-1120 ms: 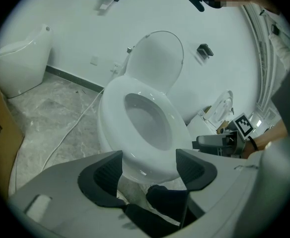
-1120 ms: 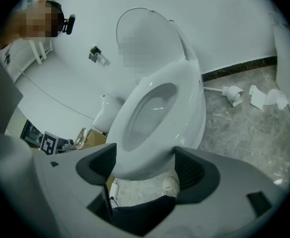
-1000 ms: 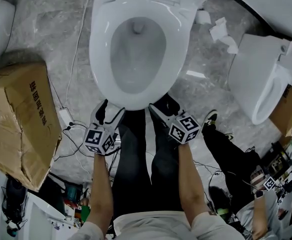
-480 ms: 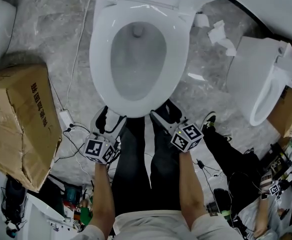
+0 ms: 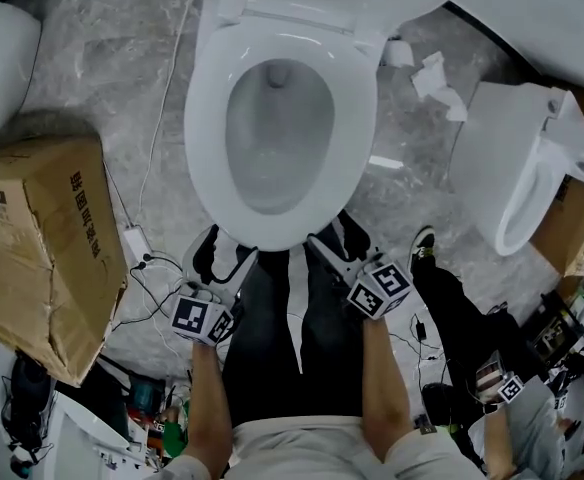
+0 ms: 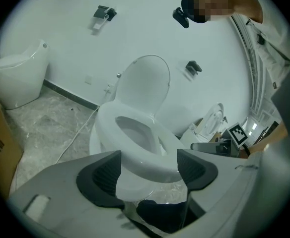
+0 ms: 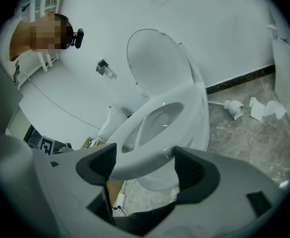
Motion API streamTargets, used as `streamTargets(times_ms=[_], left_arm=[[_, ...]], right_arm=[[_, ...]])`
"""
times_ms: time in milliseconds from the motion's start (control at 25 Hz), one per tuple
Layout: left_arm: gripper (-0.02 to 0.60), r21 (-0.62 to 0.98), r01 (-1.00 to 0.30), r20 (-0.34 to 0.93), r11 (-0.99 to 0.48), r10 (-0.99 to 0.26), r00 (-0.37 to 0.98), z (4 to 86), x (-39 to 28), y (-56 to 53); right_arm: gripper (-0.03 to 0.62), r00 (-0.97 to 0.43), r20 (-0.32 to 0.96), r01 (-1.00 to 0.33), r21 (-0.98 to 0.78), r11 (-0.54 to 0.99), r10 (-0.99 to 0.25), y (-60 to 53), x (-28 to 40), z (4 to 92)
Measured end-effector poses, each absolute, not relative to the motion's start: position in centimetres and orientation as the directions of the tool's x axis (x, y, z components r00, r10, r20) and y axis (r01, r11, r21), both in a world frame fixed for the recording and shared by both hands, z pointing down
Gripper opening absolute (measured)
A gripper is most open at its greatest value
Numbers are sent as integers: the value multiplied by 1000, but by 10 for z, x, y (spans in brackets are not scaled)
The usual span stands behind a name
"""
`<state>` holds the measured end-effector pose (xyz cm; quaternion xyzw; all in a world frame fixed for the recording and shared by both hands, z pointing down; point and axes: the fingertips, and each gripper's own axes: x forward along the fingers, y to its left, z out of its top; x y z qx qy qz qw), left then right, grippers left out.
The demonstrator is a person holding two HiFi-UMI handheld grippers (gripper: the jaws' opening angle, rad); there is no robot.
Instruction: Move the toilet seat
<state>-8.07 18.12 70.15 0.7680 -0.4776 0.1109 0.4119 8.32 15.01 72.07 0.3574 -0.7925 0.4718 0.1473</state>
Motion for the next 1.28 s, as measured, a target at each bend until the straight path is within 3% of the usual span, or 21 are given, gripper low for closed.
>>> streamTargets(times_ms=[1280], left_arm=[[324, 399, -845, 388, -357, -769, 508, 543, -79, 92]], right_arm=[[370, -647, 374, -698, -642, 317, -665, 70, 92, 578]])
